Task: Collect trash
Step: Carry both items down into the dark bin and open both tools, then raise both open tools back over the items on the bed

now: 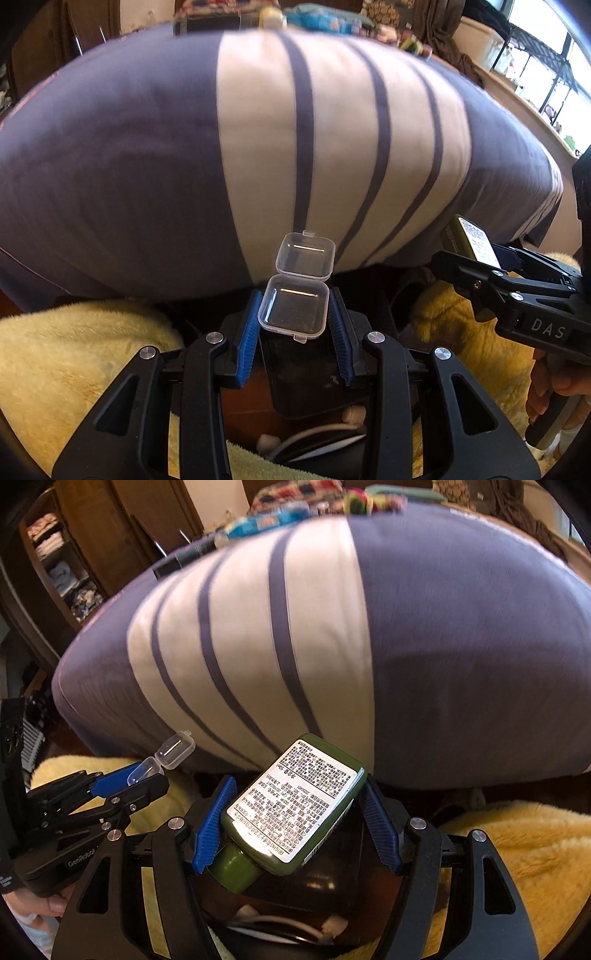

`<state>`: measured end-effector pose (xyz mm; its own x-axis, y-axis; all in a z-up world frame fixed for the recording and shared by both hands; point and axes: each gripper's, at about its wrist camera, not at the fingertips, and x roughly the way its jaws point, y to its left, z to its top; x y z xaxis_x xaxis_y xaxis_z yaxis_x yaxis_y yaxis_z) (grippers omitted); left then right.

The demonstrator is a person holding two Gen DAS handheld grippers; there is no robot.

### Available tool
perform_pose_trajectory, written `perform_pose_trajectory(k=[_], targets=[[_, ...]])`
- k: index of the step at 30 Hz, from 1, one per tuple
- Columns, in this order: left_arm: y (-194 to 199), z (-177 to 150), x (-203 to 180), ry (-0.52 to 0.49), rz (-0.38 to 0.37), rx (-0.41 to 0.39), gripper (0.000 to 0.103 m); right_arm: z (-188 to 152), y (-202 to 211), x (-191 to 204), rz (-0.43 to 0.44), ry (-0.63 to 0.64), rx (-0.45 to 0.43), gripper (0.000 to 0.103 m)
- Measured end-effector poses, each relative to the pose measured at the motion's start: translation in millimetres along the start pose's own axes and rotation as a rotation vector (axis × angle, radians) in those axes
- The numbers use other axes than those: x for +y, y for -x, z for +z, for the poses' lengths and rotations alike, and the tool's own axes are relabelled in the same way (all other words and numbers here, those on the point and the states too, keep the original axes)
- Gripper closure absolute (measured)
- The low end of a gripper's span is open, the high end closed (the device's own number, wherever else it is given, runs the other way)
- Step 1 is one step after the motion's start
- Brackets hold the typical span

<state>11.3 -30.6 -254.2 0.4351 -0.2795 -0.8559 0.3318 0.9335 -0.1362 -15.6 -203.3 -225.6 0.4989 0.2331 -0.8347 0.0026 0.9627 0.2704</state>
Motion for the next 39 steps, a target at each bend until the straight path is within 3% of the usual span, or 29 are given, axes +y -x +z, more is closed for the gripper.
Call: perform_pose_trajectory(k=[9,15,24,30,39], targets=[[-57,-20,-6,0.003,-0.051,0.188,0.069,-20,-44,-12,0.016,-0.056,0.161,0.034],[-83,-27,-7,0.012,-0.071,0.278,0.069,-24,-61,-9,0.001,-0.042,0.216,0.034],[-90,-28,-4,0.019,-0.067,0.298,0.068,-19,-71,-11,0.007,-0.049,0.226,0.033],[-87,-25,-2,0.016,-0.048,0.289,0.045,-17,-66,-16,-0.005,-0.067,0.203,0.026],[-73,-16,0,0.010,-0.004,0.239,0.033,-9,-49,-26,-0.068,-0.076,0.146,0.021]])
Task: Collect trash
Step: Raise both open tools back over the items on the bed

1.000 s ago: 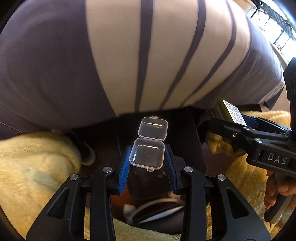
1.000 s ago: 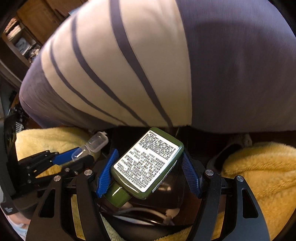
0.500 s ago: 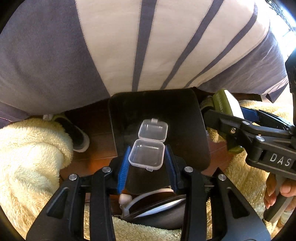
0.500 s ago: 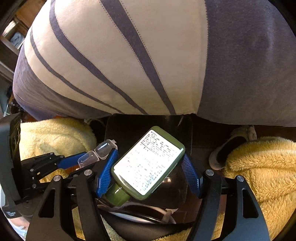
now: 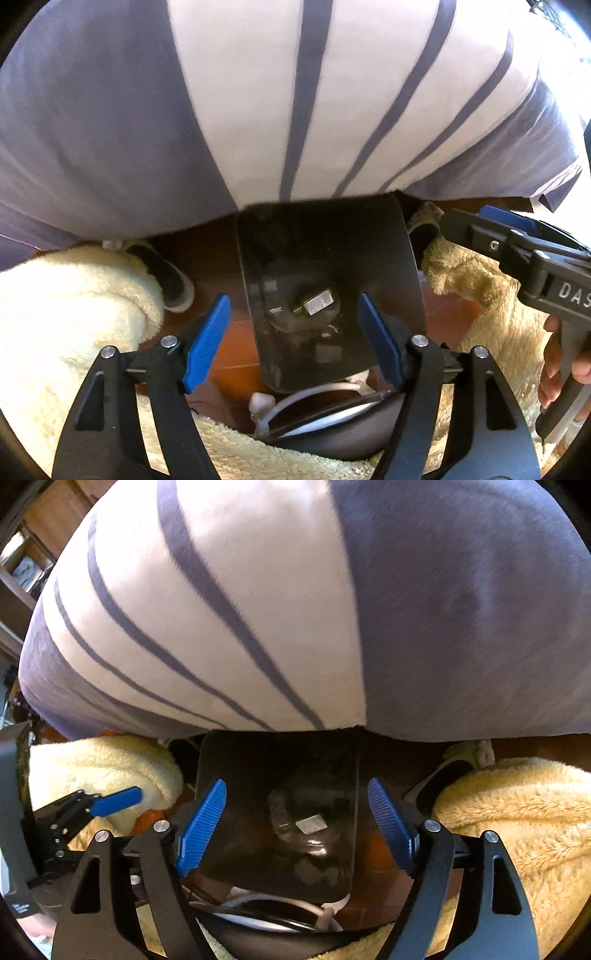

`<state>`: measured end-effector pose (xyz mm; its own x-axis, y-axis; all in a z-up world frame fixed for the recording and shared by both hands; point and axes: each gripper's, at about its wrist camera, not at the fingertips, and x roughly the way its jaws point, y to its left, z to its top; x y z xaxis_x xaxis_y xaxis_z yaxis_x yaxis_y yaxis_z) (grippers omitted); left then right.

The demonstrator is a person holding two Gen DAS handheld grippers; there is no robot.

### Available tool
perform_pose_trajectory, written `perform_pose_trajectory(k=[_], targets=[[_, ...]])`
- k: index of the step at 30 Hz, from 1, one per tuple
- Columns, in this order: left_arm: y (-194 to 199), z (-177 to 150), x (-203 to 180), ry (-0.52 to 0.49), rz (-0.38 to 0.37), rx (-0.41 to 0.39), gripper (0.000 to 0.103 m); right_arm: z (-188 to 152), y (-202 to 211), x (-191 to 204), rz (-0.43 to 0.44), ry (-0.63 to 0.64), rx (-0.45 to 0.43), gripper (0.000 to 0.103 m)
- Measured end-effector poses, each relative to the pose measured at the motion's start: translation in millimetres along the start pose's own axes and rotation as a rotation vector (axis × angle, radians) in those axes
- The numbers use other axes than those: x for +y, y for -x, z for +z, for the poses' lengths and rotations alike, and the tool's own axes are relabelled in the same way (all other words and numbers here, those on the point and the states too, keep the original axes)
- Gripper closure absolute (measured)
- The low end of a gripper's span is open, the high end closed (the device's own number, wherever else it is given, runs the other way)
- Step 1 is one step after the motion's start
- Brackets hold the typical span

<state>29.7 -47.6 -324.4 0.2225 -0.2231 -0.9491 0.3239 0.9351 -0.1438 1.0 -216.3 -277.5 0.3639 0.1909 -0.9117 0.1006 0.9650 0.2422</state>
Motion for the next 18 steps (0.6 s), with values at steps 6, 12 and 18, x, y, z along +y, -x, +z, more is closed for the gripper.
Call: perform_pose_trajectory(k=[6,12,18], targets=[[31,7,-1,-0.026,0.034,-0.110,0.024,3,16,-1,-0.019,0.004,-0.052,0.020],[60,13,-7,-0.036,0.039,-0.186,0.020,12,51,-2,-0.036,0.014,-0.144,0.020],[103,25,-3,-0.033,0.070,-0.305,0.017,27,90,-7,-0.058,0.013,-0.256,0.019]])
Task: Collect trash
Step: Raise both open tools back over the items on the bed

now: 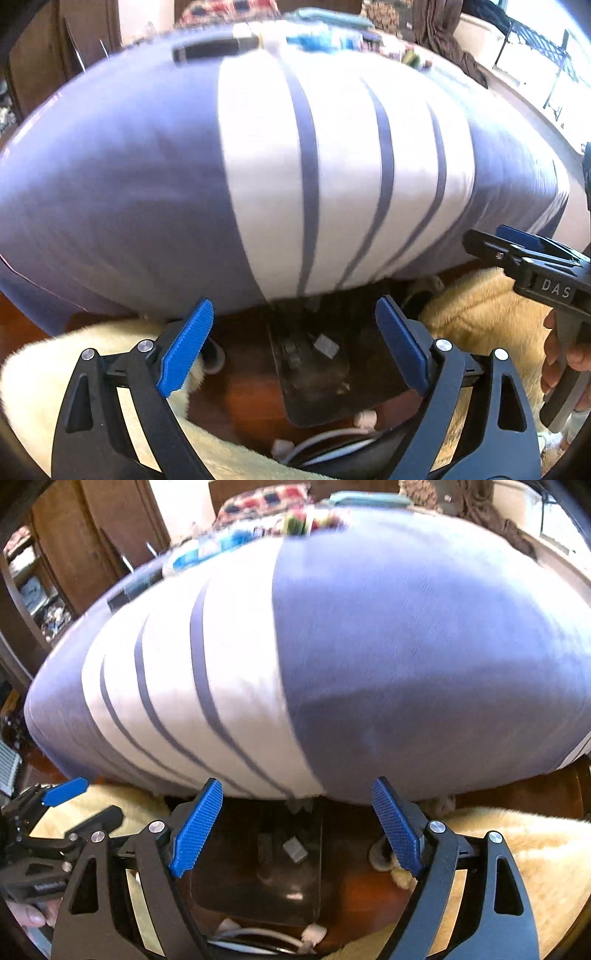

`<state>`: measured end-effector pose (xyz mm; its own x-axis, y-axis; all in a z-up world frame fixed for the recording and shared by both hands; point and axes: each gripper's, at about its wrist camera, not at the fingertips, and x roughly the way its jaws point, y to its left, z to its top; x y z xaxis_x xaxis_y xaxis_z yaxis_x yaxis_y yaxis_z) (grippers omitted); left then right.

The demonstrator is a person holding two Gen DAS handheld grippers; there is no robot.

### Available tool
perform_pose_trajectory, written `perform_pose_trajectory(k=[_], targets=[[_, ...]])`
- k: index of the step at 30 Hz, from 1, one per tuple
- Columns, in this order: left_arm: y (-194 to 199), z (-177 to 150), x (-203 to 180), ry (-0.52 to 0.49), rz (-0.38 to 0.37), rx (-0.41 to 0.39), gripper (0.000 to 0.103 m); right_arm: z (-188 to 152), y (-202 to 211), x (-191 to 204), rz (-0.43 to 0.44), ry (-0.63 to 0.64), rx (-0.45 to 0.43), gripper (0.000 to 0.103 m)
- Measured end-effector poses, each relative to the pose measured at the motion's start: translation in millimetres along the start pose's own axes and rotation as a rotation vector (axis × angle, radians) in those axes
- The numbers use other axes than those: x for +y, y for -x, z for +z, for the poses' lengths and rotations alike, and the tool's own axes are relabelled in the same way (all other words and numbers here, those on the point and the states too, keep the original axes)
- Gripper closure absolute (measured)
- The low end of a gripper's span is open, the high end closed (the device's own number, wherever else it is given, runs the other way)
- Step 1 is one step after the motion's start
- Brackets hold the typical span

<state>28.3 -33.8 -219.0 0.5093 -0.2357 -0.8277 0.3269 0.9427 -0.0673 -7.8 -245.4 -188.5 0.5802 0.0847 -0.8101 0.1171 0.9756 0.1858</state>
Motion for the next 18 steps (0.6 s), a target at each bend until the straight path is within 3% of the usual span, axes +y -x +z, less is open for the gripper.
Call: perform_pose_trajectory(k=[8,18], targets=[[34,41,15,0.023,0.060,-0.116,0.012,37,36,-2,-0.019,0.020,-0.134,0.013],[43,89,38,0.050,0.115,-0.198,0.010,86,47,5,-0.039,0.066,-0.220,0.012]])
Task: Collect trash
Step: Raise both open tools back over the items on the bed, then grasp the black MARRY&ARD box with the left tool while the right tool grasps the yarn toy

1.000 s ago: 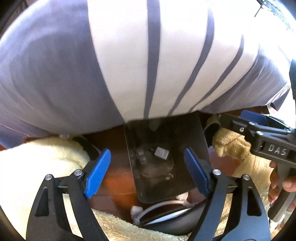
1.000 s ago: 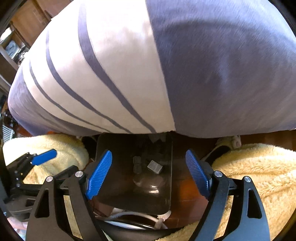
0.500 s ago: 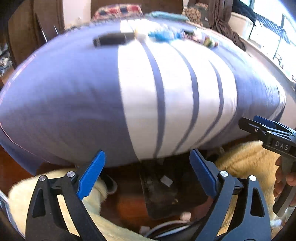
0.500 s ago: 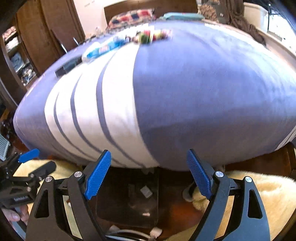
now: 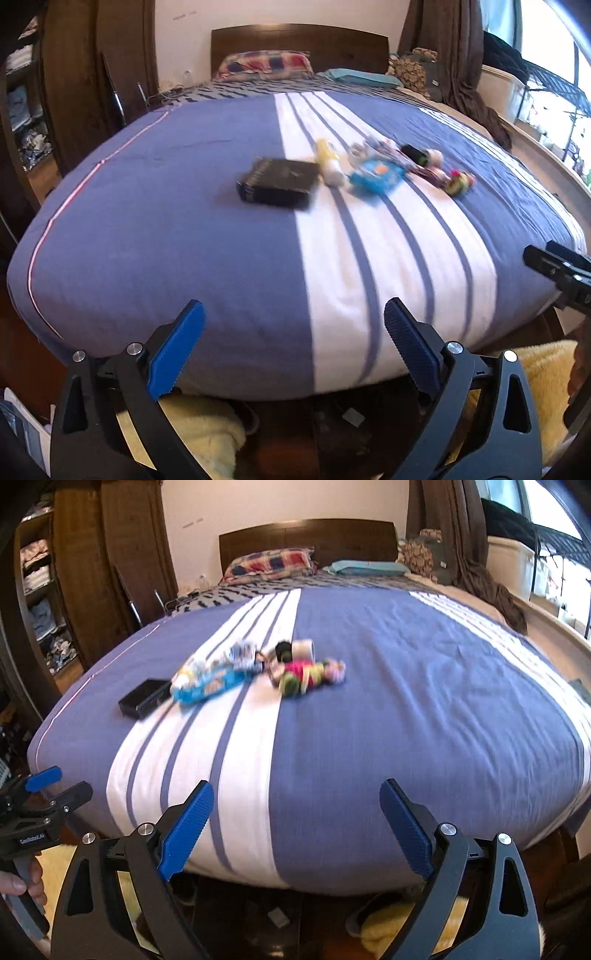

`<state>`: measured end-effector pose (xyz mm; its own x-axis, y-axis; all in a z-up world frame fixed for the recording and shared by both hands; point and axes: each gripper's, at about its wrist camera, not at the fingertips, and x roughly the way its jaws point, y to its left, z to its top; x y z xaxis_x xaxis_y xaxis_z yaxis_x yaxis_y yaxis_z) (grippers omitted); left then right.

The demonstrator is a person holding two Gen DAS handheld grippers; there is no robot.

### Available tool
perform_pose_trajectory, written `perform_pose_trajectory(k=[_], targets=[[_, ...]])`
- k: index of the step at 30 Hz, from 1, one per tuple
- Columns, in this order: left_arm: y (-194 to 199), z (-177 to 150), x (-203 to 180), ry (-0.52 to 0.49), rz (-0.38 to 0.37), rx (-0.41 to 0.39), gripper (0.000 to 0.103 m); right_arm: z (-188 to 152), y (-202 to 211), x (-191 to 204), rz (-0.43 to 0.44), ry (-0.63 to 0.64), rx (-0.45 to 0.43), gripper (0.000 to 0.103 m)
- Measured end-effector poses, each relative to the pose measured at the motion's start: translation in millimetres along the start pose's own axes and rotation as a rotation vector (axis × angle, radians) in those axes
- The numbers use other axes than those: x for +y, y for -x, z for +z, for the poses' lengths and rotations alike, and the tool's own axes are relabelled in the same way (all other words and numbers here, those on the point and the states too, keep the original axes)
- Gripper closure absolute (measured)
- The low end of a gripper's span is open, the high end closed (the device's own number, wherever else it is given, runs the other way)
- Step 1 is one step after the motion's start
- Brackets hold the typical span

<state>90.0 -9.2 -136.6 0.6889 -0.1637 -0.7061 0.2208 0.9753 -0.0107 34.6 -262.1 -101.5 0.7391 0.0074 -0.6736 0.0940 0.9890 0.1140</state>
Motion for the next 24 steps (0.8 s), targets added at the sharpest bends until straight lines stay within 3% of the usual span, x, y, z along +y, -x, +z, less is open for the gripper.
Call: perform_pose_trajectory(k=[10,24], targets=[[-38,33,22,0.011,0.038,0.017,0.010,31,-47,-10,-0.040,-0.028,0.022,0.012],[-95,78,20,-0.011,0.016,0.050,0.010,64,-92,0,-0.019,-0.009,0.021,0.012]])
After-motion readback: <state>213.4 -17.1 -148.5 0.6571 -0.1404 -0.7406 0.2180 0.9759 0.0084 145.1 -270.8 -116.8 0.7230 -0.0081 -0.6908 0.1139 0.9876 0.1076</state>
